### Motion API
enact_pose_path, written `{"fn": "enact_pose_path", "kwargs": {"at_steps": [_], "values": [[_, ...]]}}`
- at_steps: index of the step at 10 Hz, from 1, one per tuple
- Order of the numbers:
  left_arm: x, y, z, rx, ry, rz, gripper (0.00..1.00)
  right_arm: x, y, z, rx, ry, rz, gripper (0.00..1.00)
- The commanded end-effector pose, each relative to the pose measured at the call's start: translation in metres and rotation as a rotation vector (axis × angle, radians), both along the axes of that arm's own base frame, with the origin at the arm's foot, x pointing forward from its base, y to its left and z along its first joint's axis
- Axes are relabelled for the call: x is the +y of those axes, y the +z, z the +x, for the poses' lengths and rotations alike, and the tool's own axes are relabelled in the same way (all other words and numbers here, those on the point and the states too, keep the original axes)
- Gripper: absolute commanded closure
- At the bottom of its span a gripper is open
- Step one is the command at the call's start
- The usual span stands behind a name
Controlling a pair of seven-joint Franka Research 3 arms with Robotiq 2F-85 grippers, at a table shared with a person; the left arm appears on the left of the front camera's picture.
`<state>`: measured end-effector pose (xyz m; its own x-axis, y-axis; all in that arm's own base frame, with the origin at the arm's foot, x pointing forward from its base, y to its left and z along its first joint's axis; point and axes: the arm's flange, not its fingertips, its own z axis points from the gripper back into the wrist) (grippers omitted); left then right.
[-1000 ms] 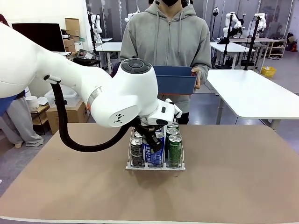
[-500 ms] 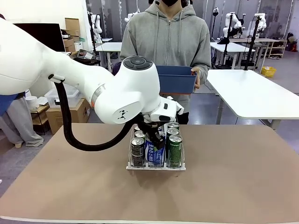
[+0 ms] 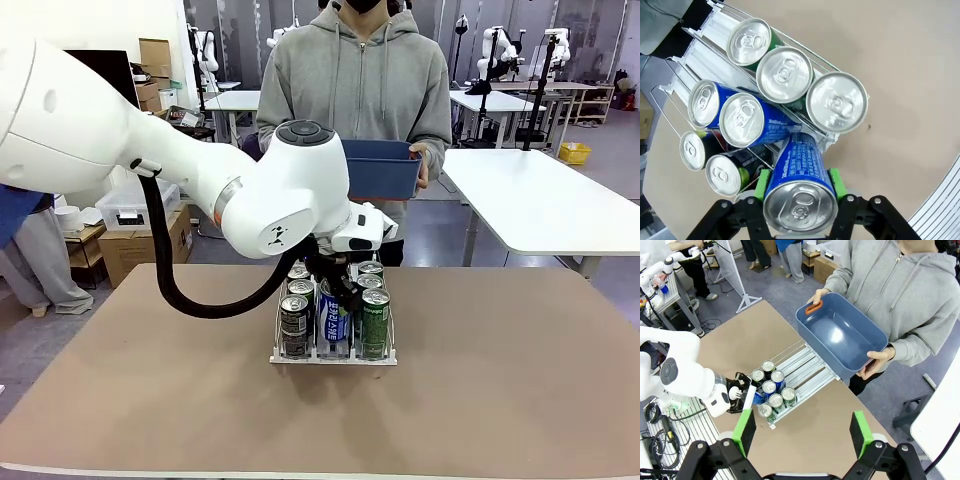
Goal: Fill the beverage cans into the dispenser.
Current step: Place the picked Ionic drink in the line of the Automatic Can Dispenser with the same cans.
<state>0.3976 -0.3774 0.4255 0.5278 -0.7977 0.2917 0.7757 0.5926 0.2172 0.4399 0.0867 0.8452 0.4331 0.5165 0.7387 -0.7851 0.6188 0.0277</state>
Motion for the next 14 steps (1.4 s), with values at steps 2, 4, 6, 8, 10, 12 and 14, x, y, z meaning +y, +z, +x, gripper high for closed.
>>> {"fn": "enact_pose_path", "kwargs": {"at_steps": [2, 4, 6, 8, 10, 12, 14], "values": [[-0.006, 0.0, 0.033, -0.067, 0.033, -0.036, 0.43, 0.0, -0.001, -0.003, 0.001, 0.006, -0.007, 0.0], [-0.008, -0.012, 0.043, -0.012, 0.043, -0.011, 0.43, 0.0, -0.001, -0.003, 0.001, 0.006, -0.007, 0.0], [-0.007, -0.025, 0.049, 0.044, 0.043, 0.022, 0.43, 0.0, -0.001, -0.003, 0.001, 0.006, -0.007, 0.0], [-0.006, -0.029, 0.046, 0.077, 0.053, 0.047, 0.43, 0.0, -0.001, -0.003, 0.001, 0.006, -0.007, 0.0], [-0.002, -0.029, 0.046, 0.082, 0.019, 0.082, 0.43, 0.0, -0.001, -0.003, 0.001, 0.006, -0.007, 0.0], [0.001, -0.021, 0.039, 0.094, 0.025, 0.057, 0.23, 0.0, -0.001, -0.003, 0.001, 0.006, -0.007, 0.0], [0.007, -0.01, 0.026, 0.066, 0.037, 0.045, 0.03, 0.0, -0.001, -0.003, 0.001, 0.006, -0.007, 0.0]]}}
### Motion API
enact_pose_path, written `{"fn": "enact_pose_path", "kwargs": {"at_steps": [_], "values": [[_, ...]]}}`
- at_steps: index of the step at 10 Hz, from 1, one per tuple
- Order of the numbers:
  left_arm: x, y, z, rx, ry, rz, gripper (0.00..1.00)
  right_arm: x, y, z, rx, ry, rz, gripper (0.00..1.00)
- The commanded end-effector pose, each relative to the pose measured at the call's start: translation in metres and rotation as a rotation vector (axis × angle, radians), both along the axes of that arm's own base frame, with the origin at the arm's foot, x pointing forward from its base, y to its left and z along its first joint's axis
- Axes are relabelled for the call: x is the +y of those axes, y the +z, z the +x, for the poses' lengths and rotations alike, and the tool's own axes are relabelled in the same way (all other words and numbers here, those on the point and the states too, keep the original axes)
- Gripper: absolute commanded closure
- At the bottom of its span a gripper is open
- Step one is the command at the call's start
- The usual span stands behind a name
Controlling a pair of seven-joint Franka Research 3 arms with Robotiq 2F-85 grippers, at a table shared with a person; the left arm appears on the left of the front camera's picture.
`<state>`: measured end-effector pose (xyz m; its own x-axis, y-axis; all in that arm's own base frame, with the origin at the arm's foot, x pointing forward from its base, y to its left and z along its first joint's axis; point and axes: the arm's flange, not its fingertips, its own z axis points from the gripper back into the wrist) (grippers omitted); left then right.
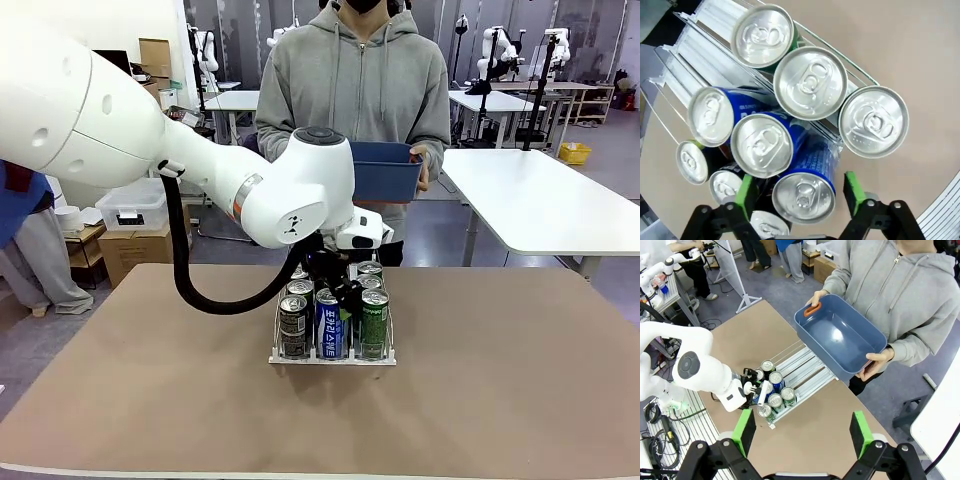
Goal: Fill the beverage cans into the dispenser.
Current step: Place the picked Ionic drink in the line of the Automatic Can Dispenser with the same cans.
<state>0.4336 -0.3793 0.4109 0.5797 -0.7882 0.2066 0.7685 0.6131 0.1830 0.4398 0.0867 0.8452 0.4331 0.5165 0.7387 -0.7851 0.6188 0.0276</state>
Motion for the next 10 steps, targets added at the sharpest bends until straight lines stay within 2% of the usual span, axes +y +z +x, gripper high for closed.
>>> {"fn": "enact_pose_path", "kwargs": {"at_steps": [1, 8, 9, 10], "values": [[0.011, 0.012, -0.016, -0.034, -0.006, -0.011, 0.0, 0.0, -0.001, -0.003, 0.001, 0.006, -0.007, 0.0], [0.027, 0.052, -0.07, -0.163, -0.018, -0.033, 0.0, 0.0, -0.001, -0.003, 0.001, 0.006, -0.007, 0.0], [0.018, 0.048, -0.052, -0.117, -0.021, -0.006, 0.0, 0.0, -0.001, -0.003, 0.001, 0.006, -0.007, 0.0], [0.018, 0.048, -0.052, -0.117, -0.021, -0.006, 0.0, 0.0, -0.001, -0.003, 0.001, 0.006, -0.007, 0.0]]}}
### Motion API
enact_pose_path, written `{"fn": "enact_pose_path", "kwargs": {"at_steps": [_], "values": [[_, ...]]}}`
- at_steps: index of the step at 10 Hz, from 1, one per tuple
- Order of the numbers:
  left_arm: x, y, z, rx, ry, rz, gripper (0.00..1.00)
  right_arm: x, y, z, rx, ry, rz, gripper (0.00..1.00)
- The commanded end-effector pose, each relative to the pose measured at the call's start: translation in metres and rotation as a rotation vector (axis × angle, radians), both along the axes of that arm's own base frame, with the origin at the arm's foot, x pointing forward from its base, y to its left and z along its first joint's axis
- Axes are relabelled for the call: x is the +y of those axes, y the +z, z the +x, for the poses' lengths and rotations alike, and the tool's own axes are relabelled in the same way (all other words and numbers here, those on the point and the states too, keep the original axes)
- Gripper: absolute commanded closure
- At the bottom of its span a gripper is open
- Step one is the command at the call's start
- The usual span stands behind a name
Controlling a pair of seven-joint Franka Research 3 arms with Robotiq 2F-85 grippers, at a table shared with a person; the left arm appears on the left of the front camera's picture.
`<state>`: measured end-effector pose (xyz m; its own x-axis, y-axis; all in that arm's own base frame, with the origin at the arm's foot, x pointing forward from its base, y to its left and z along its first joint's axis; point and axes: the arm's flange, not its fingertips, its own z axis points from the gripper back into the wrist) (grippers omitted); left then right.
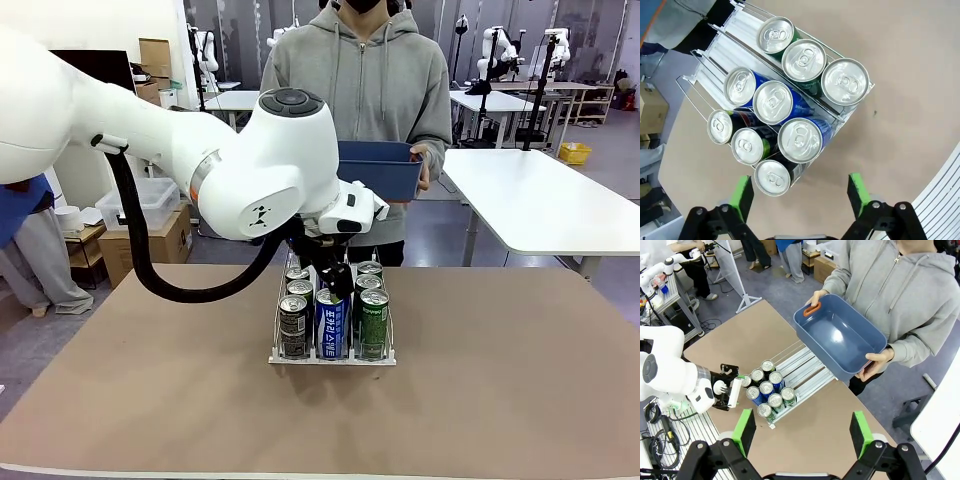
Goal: Fill the beverage cans into the dispenser.
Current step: Place the picked Ionic drink in the line of the Automatic Can Dispenser with the same cans.
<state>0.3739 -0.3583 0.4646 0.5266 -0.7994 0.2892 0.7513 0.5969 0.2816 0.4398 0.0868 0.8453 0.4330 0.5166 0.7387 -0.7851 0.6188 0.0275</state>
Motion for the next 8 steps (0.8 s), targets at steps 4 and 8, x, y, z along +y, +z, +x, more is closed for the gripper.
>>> {"fn": "enact_pose_path", "kwargs": {"at_steps": [4, 8], "values": [[-0.0032, -0.0061, 0.0076, 0.02, 0.003, 0.003, 0.0, -0.0002, -0.0015, -0.0027, 0.001, 0.006, -0.007, 0.0], [-0.0032, -0.0061, 0.0076, 0.02, 0.003, 0.003, 0.0, -0.0002, -0.0015, -0.0027, 0.001, 0.006, -0.007, 0.0]]}}
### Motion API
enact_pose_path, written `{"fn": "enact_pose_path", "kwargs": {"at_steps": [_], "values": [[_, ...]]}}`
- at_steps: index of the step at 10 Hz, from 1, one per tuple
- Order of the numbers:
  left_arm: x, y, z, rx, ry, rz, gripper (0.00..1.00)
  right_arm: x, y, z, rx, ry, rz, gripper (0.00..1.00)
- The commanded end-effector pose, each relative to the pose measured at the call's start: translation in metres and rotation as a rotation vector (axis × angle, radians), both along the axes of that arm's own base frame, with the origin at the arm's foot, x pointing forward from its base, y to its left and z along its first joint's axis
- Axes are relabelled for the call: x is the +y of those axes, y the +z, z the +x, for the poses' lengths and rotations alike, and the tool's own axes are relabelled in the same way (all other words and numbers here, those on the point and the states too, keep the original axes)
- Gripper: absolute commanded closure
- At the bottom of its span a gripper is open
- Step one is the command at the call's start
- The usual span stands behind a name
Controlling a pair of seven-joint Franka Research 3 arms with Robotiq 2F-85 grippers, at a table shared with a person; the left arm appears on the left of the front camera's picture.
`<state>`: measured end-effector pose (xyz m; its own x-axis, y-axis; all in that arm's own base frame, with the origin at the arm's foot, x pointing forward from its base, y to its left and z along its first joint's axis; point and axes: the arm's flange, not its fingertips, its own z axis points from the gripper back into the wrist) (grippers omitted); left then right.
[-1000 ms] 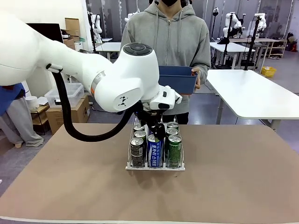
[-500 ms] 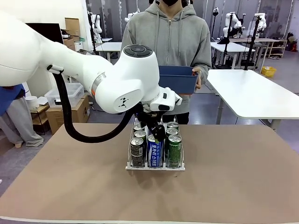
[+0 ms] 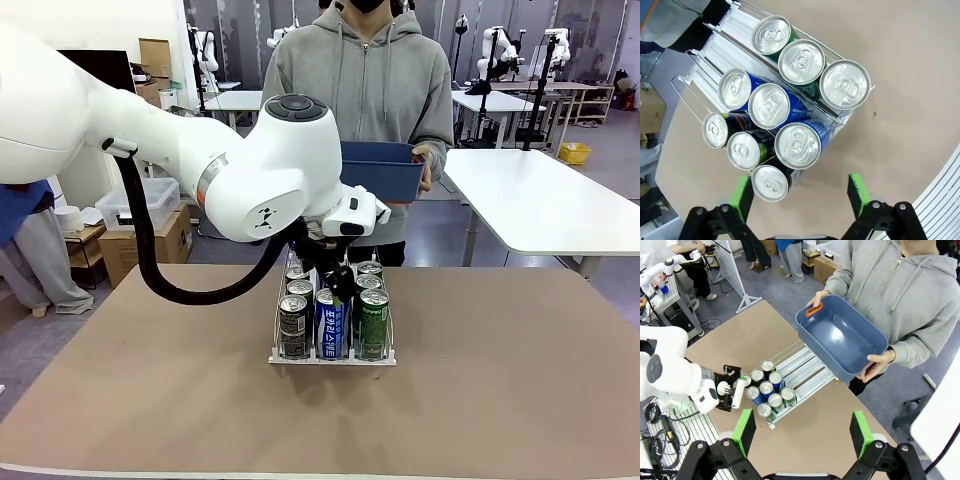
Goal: Fill the beverage cans into the dispenser.
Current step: Place the picked Ionic drink in the line of the Automatic Can Dispenser with the same cans.
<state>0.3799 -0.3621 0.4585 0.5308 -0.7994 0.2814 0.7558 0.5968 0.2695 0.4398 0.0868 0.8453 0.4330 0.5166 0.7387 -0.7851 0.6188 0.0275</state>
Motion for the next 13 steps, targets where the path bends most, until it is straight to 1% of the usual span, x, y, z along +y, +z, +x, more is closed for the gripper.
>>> {"fn": "enact_pose_path", "kwargs": {"at_steps": [1, 2, 3, 4, 5, 6, 7, 8, 10, 12, 13], "values": [[0.0, 0.0, 0.0, 0.0, 0.0, 0.0, 0.0, 0.0, -0.002, -0.003, 0.001, 0.006, -0.007, 0.0], [0.011, 0.021, -0.002, 0.006, -0.036, -0.038, 0.0, 0.0, -0.002, -0.003, 0.001, 0.006, -0.007, 0.0], [0.028, 0.044, -0.003, 0.003, -0.07, -0.031, 0.0, 0.0, -0.002, -0.003, 0.001, 0.006, -0.007, 0.0], [0.041, 0.066, -0.006, 0.026, -0.097, -0.057, 0.0, 0.0, -0.002, -0.003, 0.001, 0.006, -0.007, 0.0], [0.054, 0.09, -0.011, 0.016, -0.122, -0.081, 0.0, 0.0, -0.002, -0.003, 0.001, 0.006, -0.007, 0.0], [0.074, 0.117, -0.009, 0.073, -0.224, -0.103, 0.0, 0.0, -0.002, -0.003, 0.001, 0.006, -0.007, 0.0], [0.089, 0.14, -0.005, 0.06, -0.242, -0.127, 0.0, 0.0, -0.002, -0.003, 0.001, 0.006, -0.007, 0.0], [0.106, 0.161, 0.0, 0.056, -0.224, -0.161, 0.0, 0.0, -0.002, -0.003, 0.001, 0.006, -0.007, 0.0], [0.14, 0.199, 0.004, 0.087, -0.26, -0.166, 0.0, 0.0, -0.002, -0.003, 0.001, 0.006, -0.007, 0.0], [0.174, 0.236, 0.001, 0.025, -0.261, -0.185, 0.0, 0.0, -0.002, -0.003, 0.001, 0.006, -0.007, 0.0], [0.19, 0.252, -0.001, 0.004, -0.289, -0.215, 0.0, 0.0, -0.002, -0.003, 0.001, 0.006, -0.007, 0.0]]}}
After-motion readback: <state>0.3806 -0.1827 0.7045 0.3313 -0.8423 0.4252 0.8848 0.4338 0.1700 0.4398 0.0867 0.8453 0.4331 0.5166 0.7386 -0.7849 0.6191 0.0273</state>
